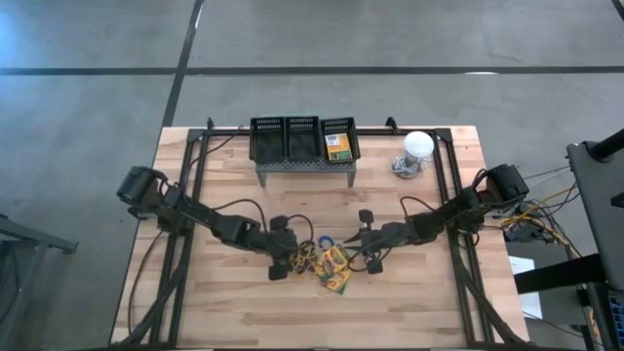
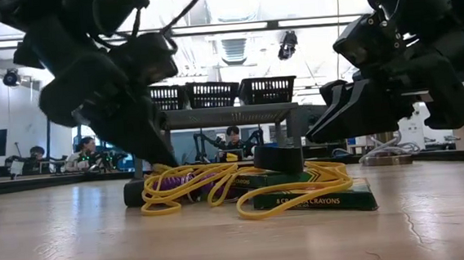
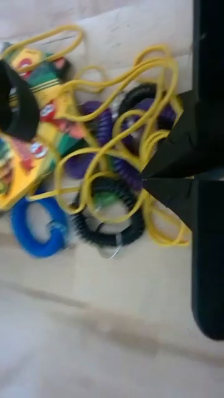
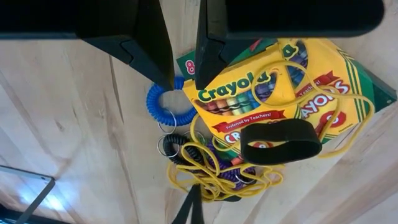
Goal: Pick & Place Office Desk Supplies
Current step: Put the yellow rubberband into the middle black bin on the shelf, then put the yellow rubberband into the left black bin on the shelf
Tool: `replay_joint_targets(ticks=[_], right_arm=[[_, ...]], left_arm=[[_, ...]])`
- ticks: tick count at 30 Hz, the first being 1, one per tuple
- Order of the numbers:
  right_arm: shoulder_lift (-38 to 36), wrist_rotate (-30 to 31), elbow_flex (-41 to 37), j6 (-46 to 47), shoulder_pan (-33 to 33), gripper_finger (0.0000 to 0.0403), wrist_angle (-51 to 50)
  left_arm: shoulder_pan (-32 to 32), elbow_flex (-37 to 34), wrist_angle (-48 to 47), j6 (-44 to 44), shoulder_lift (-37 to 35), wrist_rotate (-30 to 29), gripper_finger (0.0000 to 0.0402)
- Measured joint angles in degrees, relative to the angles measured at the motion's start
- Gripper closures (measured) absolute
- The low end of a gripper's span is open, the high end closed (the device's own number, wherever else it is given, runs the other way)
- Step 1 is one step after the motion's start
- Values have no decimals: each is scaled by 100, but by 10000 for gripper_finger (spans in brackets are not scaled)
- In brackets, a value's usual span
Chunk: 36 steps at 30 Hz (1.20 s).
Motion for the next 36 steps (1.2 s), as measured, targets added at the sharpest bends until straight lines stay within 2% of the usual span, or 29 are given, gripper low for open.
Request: replay_joint_targets(ticks=[7,10,22,25,29,32,36], right_arm=[[0,0,0,30,0,344,-73],[0,0,0,105,0,344,-80],[0,-1,15,92,-4,344,-66],[0,0,17,59,-31,344,-43],[0,0,17,51,-92,344,-43],[0,0,17,49,-103,344,-44],[0,-2,17,104,-103,344,-50]], left_arm=[[-250,57,-58,389,-520,-982,399],[-343,12,-149,386,-738,-1158,400],[-382,-24,-303,497,-835,-1168,381],[-382,-79,-309,694,-835,-916,381],[-388,-98,-303,1476,-784,-495,375],[-388,-103,-304,1787,-732,-395,354],[-388,-103,-344,1767,-732,-370,305]])
